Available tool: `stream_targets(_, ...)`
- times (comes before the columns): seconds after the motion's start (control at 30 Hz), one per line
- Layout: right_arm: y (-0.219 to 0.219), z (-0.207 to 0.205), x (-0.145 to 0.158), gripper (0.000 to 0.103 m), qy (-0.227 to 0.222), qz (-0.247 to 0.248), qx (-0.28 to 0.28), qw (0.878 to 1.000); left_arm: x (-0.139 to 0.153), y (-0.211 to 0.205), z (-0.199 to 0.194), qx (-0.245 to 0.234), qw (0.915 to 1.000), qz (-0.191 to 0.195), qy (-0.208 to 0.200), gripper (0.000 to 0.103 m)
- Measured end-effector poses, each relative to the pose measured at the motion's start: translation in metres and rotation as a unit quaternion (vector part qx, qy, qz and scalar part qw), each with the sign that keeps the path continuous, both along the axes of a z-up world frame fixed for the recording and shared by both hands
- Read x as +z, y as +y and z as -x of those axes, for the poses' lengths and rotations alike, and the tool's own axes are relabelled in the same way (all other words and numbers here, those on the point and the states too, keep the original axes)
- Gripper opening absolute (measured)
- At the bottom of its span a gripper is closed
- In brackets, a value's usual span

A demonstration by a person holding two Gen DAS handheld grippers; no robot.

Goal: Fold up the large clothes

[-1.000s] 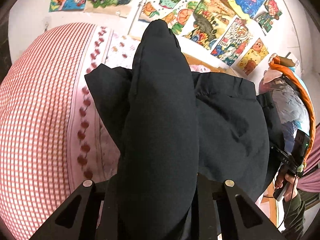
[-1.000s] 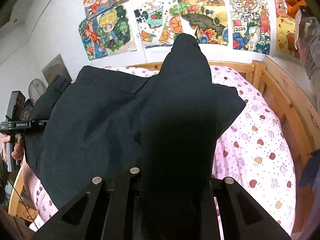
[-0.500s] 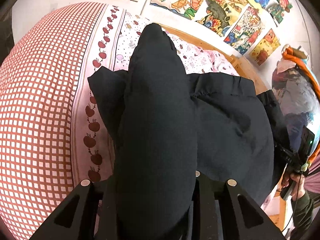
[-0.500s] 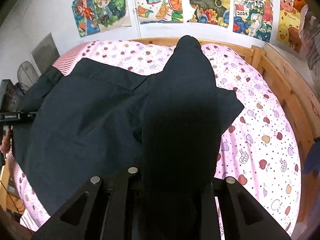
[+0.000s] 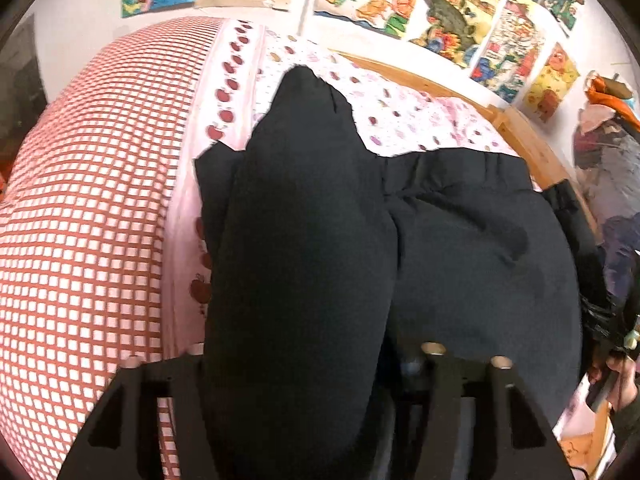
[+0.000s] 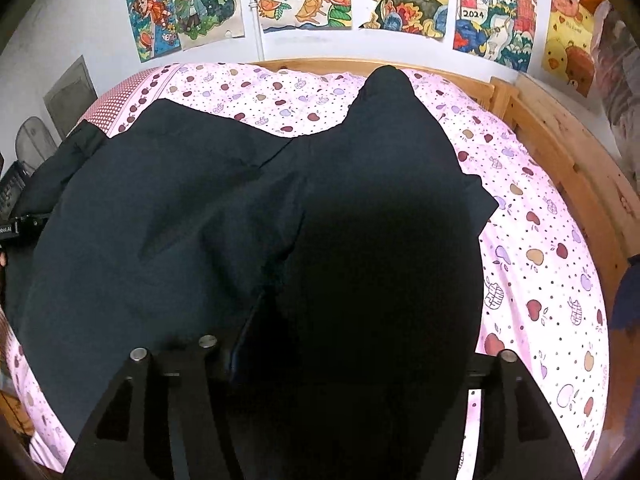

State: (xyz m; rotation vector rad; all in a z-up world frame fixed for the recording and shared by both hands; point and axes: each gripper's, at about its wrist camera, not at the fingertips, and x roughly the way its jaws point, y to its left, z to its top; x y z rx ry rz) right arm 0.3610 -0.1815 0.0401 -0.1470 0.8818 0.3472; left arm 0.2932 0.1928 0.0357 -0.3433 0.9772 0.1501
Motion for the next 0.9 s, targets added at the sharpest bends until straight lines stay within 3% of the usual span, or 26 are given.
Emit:
stream_targets(0.17,-0.001,0.006,-0.001,0.07,-0.024,0.03,-0.021,0.999,0.001,0.006,0.007,0.042,0.9989,-0.014,-0.014,0.084)
stream_targets(0.3,-0.006,0.01,0.0,0.071,-0.038,0.037,-0.044,0.998,0.01,0.003,0.016,0.071,0.9945,-0.065,-0.04,0.094)
stream_targets(0.43,-0.017,0.016,0.007,0.093,-0.054,0.026,-0.071,0.996,0.023,-0.003,0.029,0.085,0.9872,-0.11,-0.079,0.1)
stream_targets(0.67,-0.032,0.03,0.017,0.093,-0.073,-0.02,-0.094,0.993,0.047,-0.023,0.046,0.086,0.9768,-0.143,-0.134,0.103)
stream_targets(0.9,-0.032,0.06,0.036,0.093,-0.136,-0.055,-0.094,0.985,0.068,-0.05,0.064,0.078,0.9664,-0.161,-0.184,0.103)
